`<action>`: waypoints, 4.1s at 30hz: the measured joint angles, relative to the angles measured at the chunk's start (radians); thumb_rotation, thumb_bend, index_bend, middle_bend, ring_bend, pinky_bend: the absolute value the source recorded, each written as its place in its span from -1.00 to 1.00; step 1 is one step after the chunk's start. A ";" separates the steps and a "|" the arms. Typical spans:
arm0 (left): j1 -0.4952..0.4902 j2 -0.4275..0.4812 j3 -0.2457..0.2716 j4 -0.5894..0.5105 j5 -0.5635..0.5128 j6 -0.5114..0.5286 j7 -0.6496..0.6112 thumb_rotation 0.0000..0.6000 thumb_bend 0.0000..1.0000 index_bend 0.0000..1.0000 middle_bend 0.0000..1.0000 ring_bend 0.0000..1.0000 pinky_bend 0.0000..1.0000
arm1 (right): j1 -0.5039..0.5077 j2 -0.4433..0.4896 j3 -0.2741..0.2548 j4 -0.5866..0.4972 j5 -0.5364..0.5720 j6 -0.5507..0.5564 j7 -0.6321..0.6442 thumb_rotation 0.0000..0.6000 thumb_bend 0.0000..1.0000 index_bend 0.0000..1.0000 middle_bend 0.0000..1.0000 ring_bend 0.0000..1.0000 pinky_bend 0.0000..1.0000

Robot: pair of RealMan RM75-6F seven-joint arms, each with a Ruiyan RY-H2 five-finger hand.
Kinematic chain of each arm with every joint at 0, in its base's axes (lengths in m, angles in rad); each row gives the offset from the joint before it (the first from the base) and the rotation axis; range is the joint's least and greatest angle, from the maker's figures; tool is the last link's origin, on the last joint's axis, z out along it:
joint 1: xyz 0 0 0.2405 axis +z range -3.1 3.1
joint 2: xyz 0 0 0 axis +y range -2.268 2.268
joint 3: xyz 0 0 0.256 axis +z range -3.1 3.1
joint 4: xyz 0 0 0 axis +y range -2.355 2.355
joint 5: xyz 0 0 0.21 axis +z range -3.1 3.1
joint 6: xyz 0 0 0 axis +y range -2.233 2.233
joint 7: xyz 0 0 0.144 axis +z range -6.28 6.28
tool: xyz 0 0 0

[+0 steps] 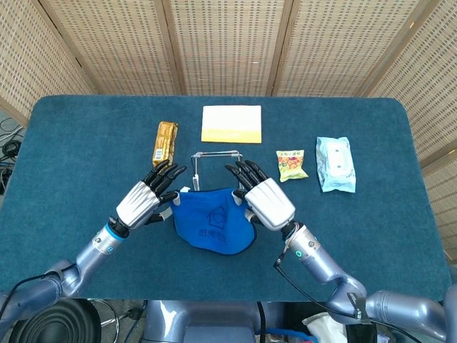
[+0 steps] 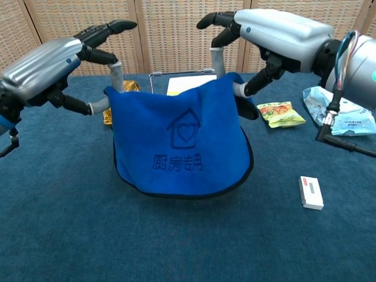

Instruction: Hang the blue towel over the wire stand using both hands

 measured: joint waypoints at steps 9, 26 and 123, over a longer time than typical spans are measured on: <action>-0.028 0.144 -0.111 -0.264 -0.087 -0.102 0.154 1.00 -0.08 0.47 -1.00 -1.00 -1.00 | 0.014 0.014 0.060 -0.018 0.071 -0.002 -0.008 1.00 0.24 0.33 -0.81 -1.00 -0.84; -0.082 0.195 -0.234 -0.327 -0.152 -0.180 0.182 1.00 -0.08 0.47 -1.00 -1.00 -1.00 | 0.074 0.048 0.178 0.001 0.202 -0.019 0.001 1.00 0.24 0.33 -0.81 -1.00 -0.84; -0.172 -0.100 -0.229 0.276 -0.292 -0.438 -0.130 1.00 -0.28 -1.00 -1.00 -1.00 -1.00 | 0.192 -0.196 0.091 0.638 0.265 -0.189 0.266 1.00 -0.39 -0.80 -1.00 -1.00 -0.84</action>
